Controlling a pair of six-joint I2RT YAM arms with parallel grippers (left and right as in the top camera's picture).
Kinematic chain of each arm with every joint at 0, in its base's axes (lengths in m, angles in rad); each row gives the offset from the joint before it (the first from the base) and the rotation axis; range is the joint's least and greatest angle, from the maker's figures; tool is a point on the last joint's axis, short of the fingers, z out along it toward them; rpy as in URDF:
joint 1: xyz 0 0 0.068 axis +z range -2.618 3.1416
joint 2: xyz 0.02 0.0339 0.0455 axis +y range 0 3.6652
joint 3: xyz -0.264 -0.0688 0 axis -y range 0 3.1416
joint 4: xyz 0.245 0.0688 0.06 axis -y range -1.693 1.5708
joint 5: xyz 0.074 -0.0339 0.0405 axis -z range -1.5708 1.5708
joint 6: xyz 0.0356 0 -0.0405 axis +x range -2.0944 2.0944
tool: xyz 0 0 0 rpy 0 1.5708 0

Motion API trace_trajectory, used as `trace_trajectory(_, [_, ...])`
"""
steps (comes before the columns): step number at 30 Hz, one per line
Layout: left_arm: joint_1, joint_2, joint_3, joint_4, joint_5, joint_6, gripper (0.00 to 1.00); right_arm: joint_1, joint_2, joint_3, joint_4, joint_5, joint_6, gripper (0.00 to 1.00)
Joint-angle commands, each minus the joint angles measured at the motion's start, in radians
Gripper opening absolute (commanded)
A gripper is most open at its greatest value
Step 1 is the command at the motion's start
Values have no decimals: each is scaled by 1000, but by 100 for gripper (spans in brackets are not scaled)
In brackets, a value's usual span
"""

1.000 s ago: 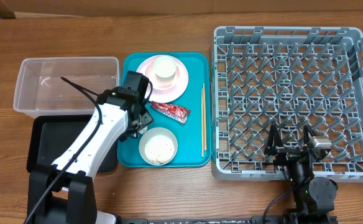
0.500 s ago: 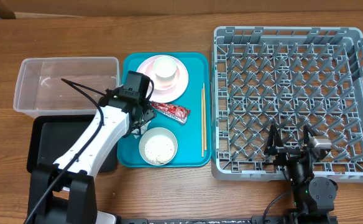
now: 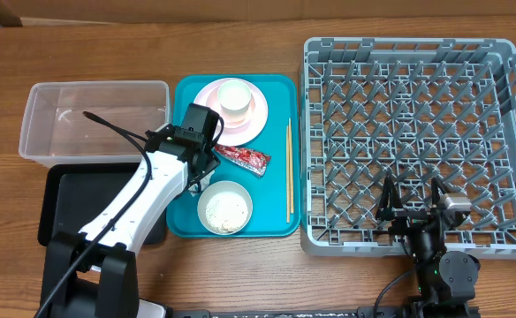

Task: Sort waste into correct bins and load items into the dishwasher
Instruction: 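Close the left gripper on the tissue and lift it, then carry the tissue left and release it into the clear bin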

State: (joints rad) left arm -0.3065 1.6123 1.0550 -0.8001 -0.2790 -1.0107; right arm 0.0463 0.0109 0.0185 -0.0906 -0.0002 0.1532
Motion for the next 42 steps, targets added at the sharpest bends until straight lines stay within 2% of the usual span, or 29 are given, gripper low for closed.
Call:
trace_trajectory(1, [-10,-1,-6,-5,-42,-61,78,-3,-8,-11,6,-1,-1,100])
trace_trajectory(9, [-21,58,-6,0,-42,-98,79,-3,-8,-11,6,-1,-1,100])
trace_trajectory(14, [-21,130,-6,34,-42,-97,73,-3,-8,-11,6,-1,-1,100])
trace_trajectory(20, [-21,145,-5,42,-23,-82,54,-3,-8,-11,6,-1,-1,100])
trace_trajectory(27, [-21,142,36,25,38,4,14,-3,-8,-11,6,-1,-1,100])
trace_trajectory(30, [-21,133,98,-25,74,39,13,-3,-8,-11,6,-1,-1,100])
trace_trajectory(32, [-21,126,153,-69,98,79,4,-3,-8,-11,6,-1,-1,100])
trace_trajectory(38, [-21,103,376,-275,114,121,4,-3,-8,-11,6,-1,-1,100])
trace_trajectory(42, [0,93,509,-356,92,151,4,-3,-8,-11,6,-1,-1,100])
